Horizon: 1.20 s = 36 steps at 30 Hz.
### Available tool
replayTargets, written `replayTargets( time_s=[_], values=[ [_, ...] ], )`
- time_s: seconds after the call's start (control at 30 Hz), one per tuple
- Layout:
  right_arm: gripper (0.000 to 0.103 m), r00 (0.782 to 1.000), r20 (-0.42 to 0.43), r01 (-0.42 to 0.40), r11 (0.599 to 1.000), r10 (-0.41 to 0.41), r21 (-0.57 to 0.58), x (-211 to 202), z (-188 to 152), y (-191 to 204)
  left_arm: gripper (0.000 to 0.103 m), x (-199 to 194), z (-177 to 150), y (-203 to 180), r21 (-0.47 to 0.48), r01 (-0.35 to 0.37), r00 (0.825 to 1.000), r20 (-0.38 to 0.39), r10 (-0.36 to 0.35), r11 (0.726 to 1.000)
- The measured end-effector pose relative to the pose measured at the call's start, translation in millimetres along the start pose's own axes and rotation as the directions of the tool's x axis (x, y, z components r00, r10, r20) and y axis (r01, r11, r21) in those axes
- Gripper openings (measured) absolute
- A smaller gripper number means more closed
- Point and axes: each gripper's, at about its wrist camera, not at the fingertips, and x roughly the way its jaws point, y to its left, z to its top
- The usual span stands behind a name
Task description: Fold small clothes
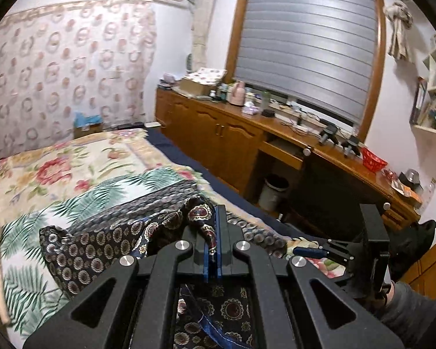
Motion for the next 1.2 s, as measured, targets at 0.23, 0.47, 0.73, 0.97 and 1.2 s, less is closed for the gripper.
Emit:
replayTargets(
  time_s=[0.23,0.47,0.73,0.97,1.2],
  values=[
    [0.058,1.000,0.000,0.014,0.999,-0.014,0.035,1.2,-4.3,-11.6,0.004,33.9,5.6,-19.3,0.037,0.034,0.997,-0.074,-0.031,0.999],
    [0.058,0.999,-0.014,0.030,0.999,-0.030,0.040,5.9,1.3,-16.0,0.034,33.1,-1.4,-23.2,0.078,0.028,0.993,-0.120,-0.019,0.997],
    [0.058,0.999,0.016,0.050,0.998,-0.051,0.024,4.2,27.4,-11.0,0.070,4.2,-16.5,14.5,0.085,-0.054,0.995,-0.084,0.061,0.995],
    [0.058,1.000,0.012,0.003,0.999,-0.003,-0.038,32.9,53.0,13.7,0.070,1.1,-58.3,83.6,0.013,-0.181,0.971,-0.156,0.181,0.983],
    [0.058,0.991,-0.062,-0.128,0.986,0.122,-0.110,93.0,82.3,51.8,0.070,-2.1,-87.7,129.8,-0.015,-0.269,0.947,-0.186,0.262,0.963]
  ],
)
